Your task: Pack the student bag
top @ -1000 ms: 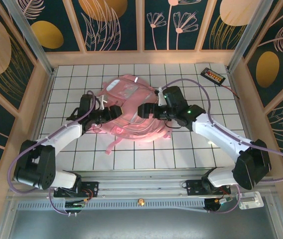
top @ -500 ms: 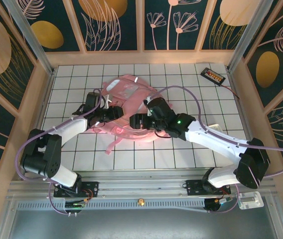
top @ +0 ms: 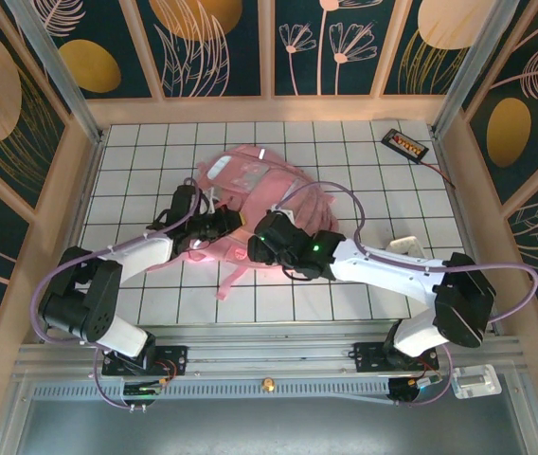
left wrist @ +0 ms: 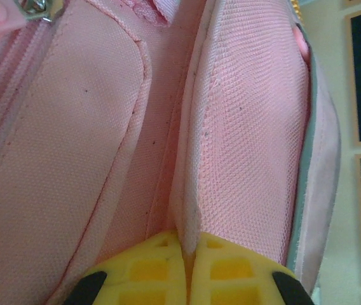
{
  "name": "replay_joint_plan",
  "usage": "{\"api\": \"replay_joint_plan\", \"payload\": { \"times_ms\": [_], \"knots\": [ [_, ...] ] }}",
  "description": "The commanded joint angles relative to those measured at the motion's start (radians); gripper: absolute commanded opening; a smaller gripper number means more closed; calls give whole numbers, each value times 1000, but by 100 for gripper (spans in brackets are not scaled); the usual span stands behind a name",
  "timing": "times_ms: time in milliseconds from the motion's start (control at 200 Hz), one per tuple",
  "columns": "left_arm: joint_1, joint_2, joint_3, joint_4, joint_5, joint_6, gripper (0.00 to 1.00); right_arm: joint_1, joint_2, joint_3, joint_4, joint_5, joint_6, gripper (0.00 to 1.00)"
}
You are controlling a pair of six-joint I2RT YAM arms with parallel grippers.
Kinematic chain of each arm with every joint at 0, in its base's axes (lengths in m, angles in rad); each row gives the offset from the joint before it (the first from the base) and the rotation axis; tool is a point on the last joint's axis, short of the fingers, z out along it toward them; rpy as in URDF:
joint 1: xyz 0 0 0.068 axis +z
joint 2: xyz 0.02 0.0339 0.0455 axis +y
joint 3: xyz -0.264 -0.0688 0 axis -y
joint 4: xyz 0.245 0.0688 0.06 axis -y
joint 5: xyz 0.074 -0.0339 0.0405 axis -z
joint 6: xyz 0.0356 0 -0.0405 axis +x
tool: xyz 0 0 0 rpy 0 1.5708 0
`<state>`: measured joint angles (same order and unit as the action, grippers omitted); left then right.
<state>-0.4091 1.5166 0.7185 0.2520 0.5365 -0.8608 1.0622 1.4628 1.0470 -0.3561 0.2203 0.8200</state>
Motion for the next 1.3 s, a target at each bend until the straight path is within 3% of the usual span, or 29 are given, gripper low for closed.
{"api": "replay_joint_plan", "payload": {
  "times_ms": [0, 465, 676, 1171, 1291],
  "knots": [
    [-23, -49, -29, 151, 80, -95, 0, 0, 24, -25, 60, 60, 82, 52],
    [-26, -99, -90, 242, 104, -174, 0, -56, 151, 6, 160, -14, 135, 50],
    [-27, -104, -95, 251, 107, -181, 0, -54, 203, 55, 152, -24, 133, 40],
    [-29, -116, -99, 253, 117, -184, 0, -53, 264, 133, 154, -16, 124, 38],
    [-30, -123, -100, 248, 119, -186, 0, -53, 260, 132, 164, 9, 128, 31]
  ]
}}
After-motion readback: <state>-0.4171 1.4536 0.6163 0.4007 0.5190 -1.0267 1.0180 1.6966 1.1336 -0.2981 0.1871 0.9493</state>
